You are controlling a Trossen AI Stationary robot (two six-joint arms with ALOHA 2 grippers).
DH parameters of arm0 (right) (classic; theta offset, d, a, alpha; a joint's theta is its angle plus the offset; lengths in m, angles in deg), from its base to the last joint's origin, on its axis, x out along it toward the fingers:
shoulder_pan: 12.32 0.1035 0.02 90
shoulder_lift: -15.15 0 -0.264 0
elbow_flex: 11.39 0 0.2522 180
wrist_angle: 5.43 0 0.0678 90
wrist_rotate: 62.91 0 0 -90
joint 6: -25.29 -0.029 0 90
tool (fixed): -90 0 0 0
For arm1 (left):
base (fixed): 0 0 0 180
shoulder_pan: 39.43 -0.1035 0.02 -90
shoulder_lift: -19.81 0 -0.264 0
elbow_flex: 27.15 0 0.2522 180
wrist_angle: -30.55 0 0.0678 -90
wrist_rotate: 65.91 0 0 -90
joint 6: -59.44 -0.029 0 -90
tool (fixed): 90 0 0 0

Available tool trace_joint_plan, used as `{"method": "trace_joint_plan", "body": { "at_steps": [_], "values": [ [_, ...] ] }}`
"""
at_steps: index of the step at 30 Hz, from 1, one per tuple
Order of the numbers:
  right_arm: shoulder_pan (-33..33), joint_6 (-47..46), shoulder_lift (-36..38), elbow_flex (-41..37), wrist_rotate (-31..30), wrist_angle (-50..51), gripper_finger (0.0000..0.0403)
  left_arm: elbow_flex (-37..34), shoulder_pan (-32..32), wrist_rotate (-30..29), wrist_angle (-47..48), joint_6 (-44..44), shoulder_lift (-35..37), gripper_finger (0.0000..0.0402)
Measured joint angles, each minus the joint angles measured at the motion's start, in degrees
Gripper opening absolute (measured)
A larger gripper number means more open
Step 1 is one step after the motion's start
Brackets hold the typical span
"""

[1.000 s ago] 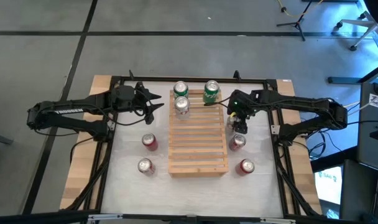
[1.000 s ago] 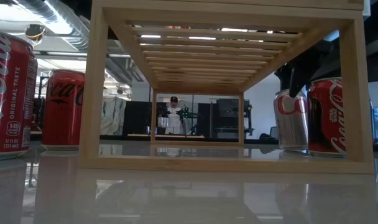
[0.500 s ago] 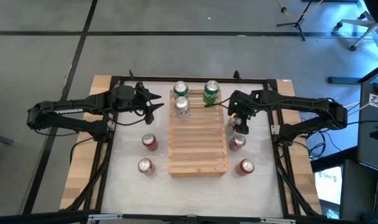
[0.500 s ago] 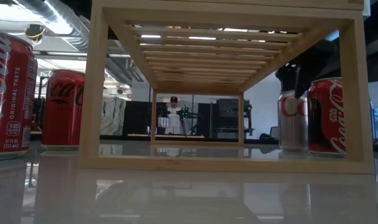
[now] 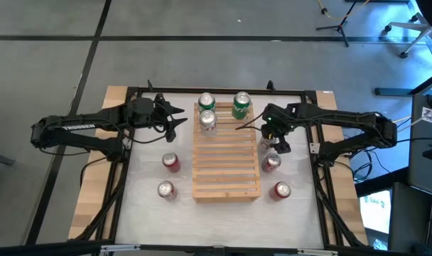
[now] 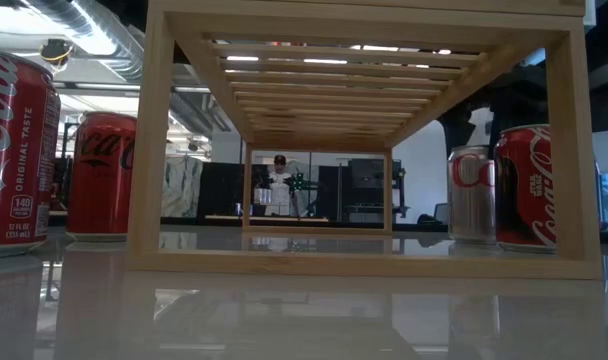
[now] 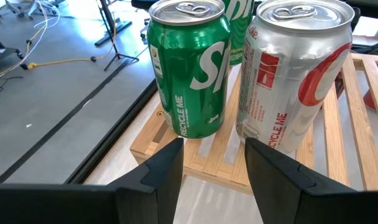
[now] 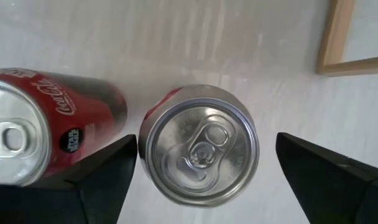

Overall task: Place canned beverage on shelf
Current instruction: Put the red and silver soda can on the shelf aligned with the red and silver soda can

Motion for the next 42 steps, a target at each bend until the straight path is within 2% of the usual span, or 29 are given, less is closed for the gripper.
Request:
{"method": "trace_joint_plan", "body": {
  "at_steps": [25,29,42],
  "values": [
    [0.0,-0.5,0.0,0.0,0.8,1.2,0.0371,0.0,0.0,0.0,0.0,0.0,0.0,0.0163],
    [0.0,-0.4,0.0,0.0,2.0,0.7,0.0349,0.0,0.0,0.0,0.0,0.0,0.0,0.0163],
    [0.0,-0.6,0.3,0.3,2.6,1.0,0.0242,0.0,0.0,0.0,0.0,0.0,0.0,0.0163]
  ]
}}
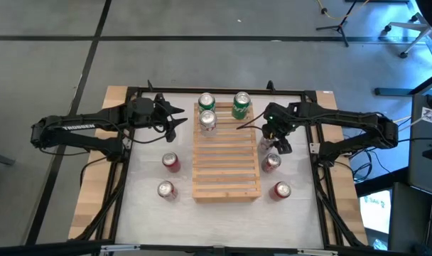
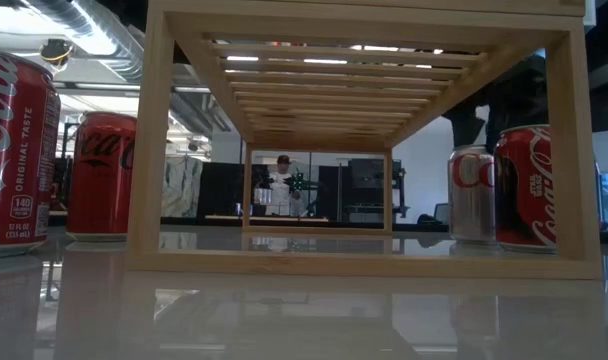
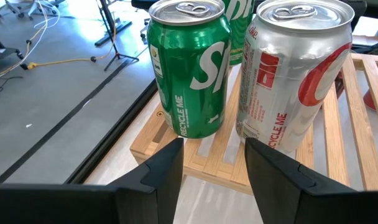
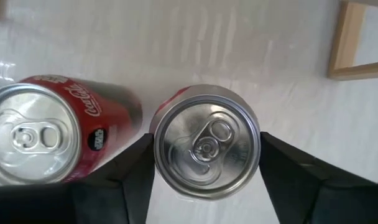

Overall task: Place canned beverage on shelf
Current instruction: Put the red and silver soda can on the shelf aligned with the red and silver soda can

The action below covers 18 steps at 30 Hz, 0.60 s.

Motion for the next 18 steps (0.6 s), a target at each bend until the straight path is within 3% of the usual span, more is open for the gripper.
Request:
{"method": "trace_joint_plan", "body": {
  "at_steps": [6,18],
  "values": [
    [0.0,-0.9,0.0,0.0,0.6,0.0,0.0239,0.0,0.0,0.0,0.0,0.0,0.0,0.0163],
    [0.0,-1.0,-0.2,-0.2,0.3,-0.1,0.0299,0.0,0.0,0.0,0.0,0.0,0.0,0.0163]
  ]
}}
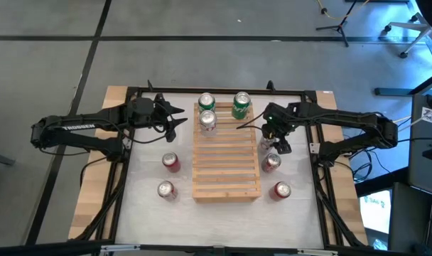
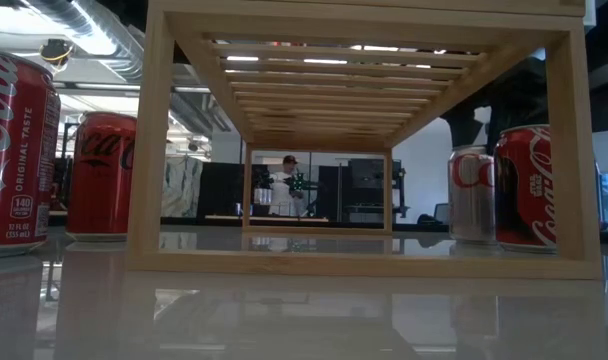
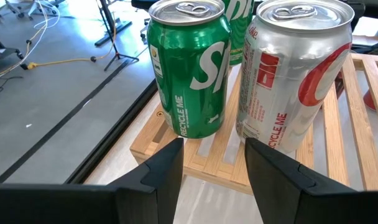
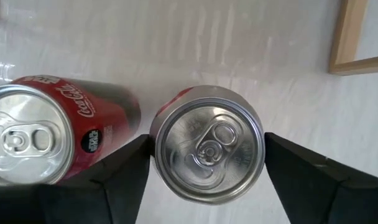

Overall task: Place canned beverage on shelf
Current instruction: Put the red and silver soda can on the shelf aligned with the red and silver soda can

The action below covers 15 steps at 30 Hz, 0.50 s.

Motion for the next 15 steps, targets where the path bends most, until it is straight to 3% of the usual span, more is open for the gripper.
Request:
{"method": "trace_joint_plan", "body": {
  "at_steps": [15],
  "values": [
    [0.0,0.1,-0.1,-0.1,-0.1,-0.7,0.0305,0.0,0.0,0.0,0.0,0.0,0.0,0.0163]
  ]
}}
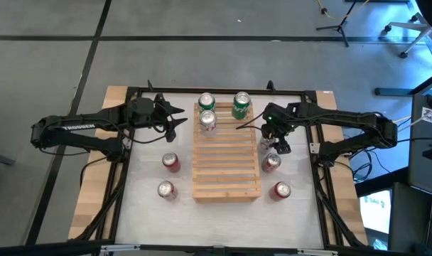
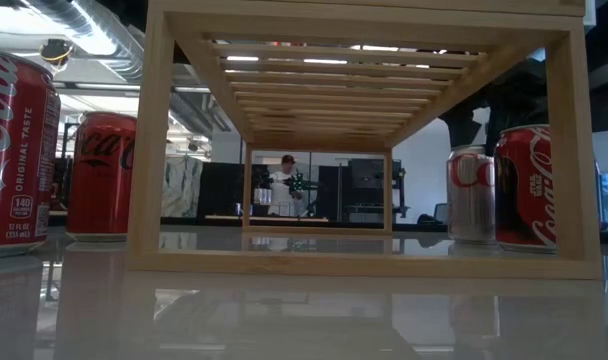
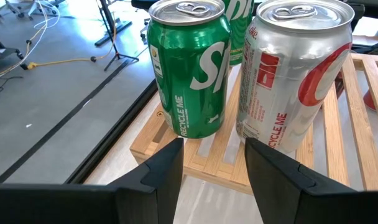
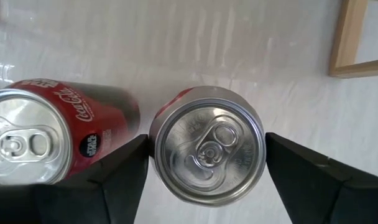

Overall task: Place canned beverage on shelf
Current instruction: Put the red and silver soda can on the shelf aligned with the red and silver soda can

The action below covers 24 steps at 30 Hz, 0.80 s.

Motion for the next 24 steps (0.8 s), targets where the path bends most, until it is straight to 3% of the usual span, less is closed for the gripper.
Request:
{"method": "trace_joint_plan", "body": {
  "at_steps": [24],
  "values": [
    [0.0,-3.3,0.0,0.0,-1.6,-1.3,0.0305,0.0,0.0,0.0,0.0,0.0,0.0,0.0163]
  ]
}}
